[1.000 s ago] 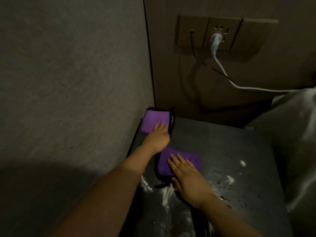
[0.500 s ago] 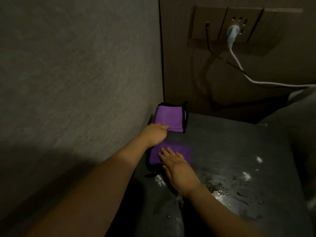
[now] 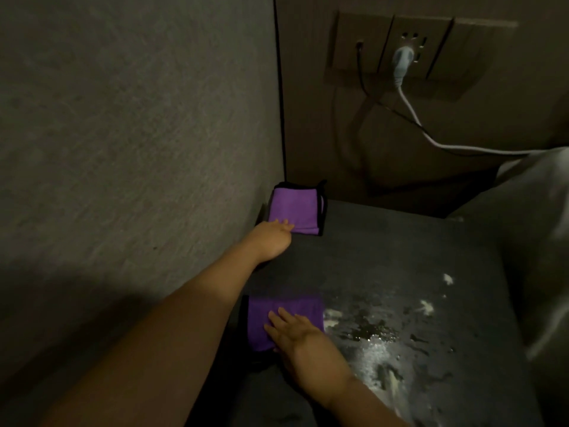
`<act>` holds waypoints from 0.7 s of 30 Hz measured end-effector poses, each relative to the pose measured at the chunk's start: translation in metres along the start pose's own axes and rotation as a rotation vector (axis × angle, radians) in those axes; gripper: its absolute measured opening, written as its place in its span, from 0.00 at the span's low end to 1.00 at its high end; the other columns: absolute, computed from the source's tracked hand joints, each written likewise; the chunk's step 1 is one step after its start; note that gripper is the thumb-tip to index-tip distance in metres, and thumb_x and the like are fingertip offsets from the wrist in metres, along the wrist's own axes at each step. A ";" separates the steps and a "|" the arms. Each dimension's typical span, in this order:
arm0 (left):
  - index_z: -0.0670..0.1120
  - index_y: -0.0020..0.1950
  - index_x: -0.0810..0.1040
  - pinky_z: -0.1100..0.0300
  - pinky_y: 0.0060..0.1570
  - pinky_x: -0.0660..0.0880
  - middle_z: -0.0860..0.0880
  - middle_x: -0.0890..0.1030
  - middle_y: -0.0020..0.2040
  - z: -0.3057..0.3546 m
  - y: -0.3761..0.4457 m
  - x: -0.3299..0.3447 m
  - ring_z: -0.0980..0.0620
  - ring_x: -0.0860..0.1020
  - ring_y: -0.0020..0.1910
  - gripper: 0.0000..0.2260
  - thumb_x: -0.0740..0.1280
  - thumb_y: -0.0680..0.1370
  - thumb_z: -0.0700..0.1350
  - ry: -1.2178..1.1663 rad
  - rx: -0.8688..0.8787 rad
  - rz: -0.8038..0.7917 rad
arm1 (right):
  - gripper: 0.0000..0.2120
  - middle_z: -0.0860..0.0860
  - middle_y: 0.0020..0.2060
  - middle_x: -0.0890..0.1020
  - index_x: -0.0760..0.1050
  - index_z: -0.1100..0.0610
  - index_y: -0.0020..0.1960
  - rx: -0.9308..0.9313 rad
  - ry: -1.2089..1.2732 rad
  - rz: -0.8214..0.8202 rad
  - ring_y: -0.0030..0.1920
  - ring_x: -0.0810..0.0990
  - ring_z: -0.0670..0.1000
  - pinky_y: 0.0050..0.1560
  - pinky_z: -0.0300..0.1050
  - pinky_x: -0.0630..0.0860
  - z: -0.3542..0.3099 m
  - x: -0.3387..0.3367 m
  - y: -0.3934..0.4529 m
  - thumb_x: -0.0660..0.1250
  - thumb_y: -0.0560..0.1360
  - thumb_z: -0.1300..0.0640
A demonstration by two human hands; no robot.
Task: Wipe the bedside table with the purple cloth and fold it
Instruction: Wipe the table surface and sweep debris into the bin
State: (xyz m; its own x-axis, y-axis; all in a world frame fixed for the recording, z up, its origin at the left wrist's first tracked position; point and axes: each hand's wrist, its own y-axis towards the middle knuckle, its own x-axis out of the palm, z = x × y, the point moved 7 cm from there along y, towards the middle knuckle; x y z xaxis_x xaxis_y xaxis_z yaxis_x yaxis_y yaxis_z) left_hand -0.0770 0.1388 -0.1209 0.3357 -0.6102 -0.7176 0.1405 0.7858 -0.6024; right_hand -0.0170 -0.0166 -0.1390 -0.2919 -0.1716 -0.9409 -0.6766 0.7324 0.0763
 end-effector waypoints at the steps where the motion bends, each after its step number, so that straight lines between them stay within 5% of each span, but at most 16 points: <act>1: 0.41 0.75 0.50 0.60 0.73 0.48 0.42 0.50 0.77 0.001 0.000 -0.001 0.47 0.51 0.76 0.20 0.45 0.81 0.40 0.004 0.006 0.014 | 0.19 0.45 0.48 0.84 0.80 0.49 0.48 0.006 -0.011 0.023 0.48 0.82 0.44 0.46 0.35 0.76 0.001 -0.005 0.002 0.54 0.64 0.52; 3: 0.40 0.74 0.52 0.59 0.73 0.49 0.42 0.52 0.77 0.003 -0.001 -0.002 0.47 0.52 0.76 0.20 0.46 0.82 0.40 0.000 0.001 0.031 | 0.11 0.49 0.38 0.84 0.77 0.51 0.43 0.102 0.116 0.068 0.37 0.82 0.48 0.37 0.38 0.74 0.011 -0.016 0.006 0.60 0.63 0.57; 5: 0.40 0.74 0.51 0.59 0.73 0.49 0.41 0.51 0.77 0.005 -0.002 -0.002 0.46 0.52 0.76 0.20 0.45 0.81 0.39 0.036 -0.001 0.033 | 0.06 0.56 0.37 0.83 0.74 0.57 0.44 0.323 0.394 0.168 0.37 0.81 0.53 0.37 0.43 0.72 0.033 -0.031 0.009 0.59 0.69 0.59; 8: 0.38 0.74 0.49 0.58 0.73 0.48 0.39 0.50 0.76 0.001 0.001 -0.004 0.45 0.53 0.76 0.21 0.46 0.81 0.38 0.024 -0.044 0.057 | 0.08 0.50 0.36 0.80 0.75 0.56 0.43 0.571 0.762 0.366 0.36 0.77 0.35 0.37 0.27 0.68 0.069 -0.056 0.004 0.59 0.76 0.62; 11: 0.37 0.74 0.52 0.56 0.73 0.54 0.38 0.56 0.76 0.002 0.004 -0.010 0.43 0.58 0.74 0.20 0.47 0.82 0.40 0.062 -0.027 0.069 | 0.15 0.47 0.30 0.73 0.69 0.51 0.35 0.667 0.912 0.495 0.29 0.71 0.35 0.33 0.28 0.66 0.105 -0.084 -0.006 0.58 0.77 0.67; 13: 0.37 0.71 0.62 0.56 0.69 0.59 0.38 0.64 0.73 0.003 0.008 -0.013 0.43 0.65 0.70 0.19 0.47 0.82 0.42 0.107 -0.006 0.043 | 0.14 0.48 0.30 0.73 0.68 0.52 0.35 0.721 0.910 0.549 0.30 0.70 0.40 0.34 0.35 0.67 0.129 -0.101 -0.011 0.57 0.78 0.65; 16: 0.37 0.66 0.69 0.59 0.61 0.64 0.37 0.69 0.69 0.001 0.015 -0.019 0.45 0.70 0.62 0.19 0.50 0.81 0.44 0.074 -0.022 0.004 | 0.09 0.48 0.31 0.73 0.68 0.57 0.39 0.714 0.679 0.546 0.32 0.71 0.45 0.31 0.32 0.65 0.153 -0.129 -0.011 0.57 0.78 0.63; 18: 0.38 0.65 0.71 0.58 0.63 0.65 0.39 0.70 0.68 0.000 0.020 -0.021 0.44 0.71 0.63 0.19 0.51 0.81 0.45 0.057 -0.028 0.001 | 0.04 0.53 0.31 0.75 0.69 0.61 0.43 0.650 0.498 0.461 0.32 0.74 0.54 0.31 0.41 0.65 0.158 -0.137 -0.003 0.59 0.77 0.62; 21: 0.39 0.65 0.72 0.58 0.64 0.65 0.39 0.72 0.67 0.000 0.023 -0.020 0.43 0.71 0.64 0.18 0.51 0.80 0.45 0.053 -0.032 0.010 | 0.14 0.65 0.51 0.79 0.69 0.63 0.61 0.567 0.295 0.189 0.49 0.78 0.61 0.45 0.48 0.70 0.156 -0.108 0.011 0.61 0.76 0.63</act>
State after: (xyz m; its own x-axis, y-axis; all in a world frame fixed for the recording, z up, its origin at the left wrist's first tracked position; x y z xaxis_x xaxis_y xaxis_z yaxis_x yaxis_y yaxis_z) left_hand -0.0806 0.1687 -0.1202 0.2871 -0.6076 -0.7405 0.1073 0.7886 -0.6055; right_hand 0.1122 0.1128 -0.0880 -0.5979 -0.1198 -0.7926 -0.1586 0.9869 -0.0296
